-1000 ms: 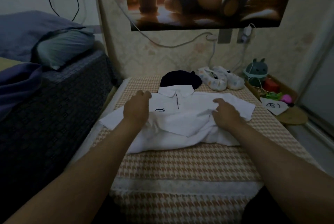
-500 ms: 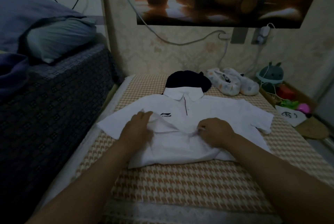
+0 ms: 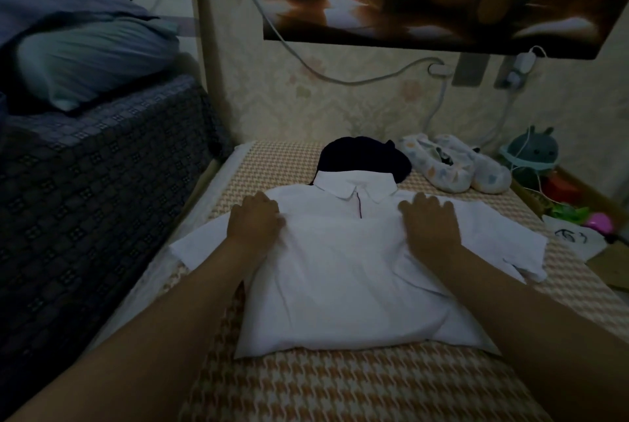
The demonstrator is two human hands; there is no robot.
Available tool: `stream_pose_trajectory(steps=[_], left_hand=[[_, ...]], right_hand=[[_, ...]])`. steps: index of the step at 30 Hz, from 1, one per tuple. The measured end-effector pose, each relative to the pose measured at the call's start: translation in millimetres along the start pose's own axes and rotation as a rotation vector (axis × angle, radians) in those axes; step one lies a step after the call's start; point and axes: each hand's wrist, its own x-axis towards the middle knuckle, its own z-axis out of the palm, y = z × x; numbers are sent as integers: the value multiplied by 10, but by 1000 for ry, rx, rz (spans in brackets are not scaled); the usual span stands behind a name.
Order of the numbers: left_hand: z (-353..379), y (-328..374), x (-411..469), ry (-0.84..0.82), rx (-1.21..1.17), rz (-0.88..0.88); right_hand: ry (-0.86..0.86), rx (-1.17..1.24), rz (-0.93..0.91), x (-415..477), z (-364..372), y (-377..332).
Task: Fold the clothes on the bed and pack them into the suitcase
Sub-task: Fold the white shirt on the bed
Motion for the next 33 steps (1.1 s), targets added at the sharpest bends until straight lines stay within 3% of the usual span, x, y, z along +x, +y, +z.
stream_pose_trajectory(steps=[3,6,8,11,15,21,23,25,27,29,31,33], left_hand=[[147,-28,59,-120,-133,-37],[215,-27,63,-126,-193,-10],[185,-45,74,-177,-215,-8],[124,-146,141,-261,-183,51],[-119,-140,339,-107,-137,83],[-156,103,903,266,-273,36],[-102,197,1002,384,-365,-17],[9,232,1046,400,-449,29],[222,145,1050,248,-337,170],[431,6,1016,-49,-189,228],[506,-83,945,-192,-184,192],[475,-107,905,-248,-230,131]], right_hand=[[-141,213,-365,150,-31,-144],[-301,357,-209,204,26,-334],[-299,216,-141,180,152,-334],[-280,-26,-185,203,197,-197],[-264,3,-144,394,96,-84],[-18,135,78,912,114,11],[85,66,156,1055,191,-14],[196,5,151,1101,252,-64],[277,116,-53,1044,371,-152],[175,367,-294,919,513,-262],[-99,531,-321,777,620,-341],[-196,489,-253,741,700,-373]])
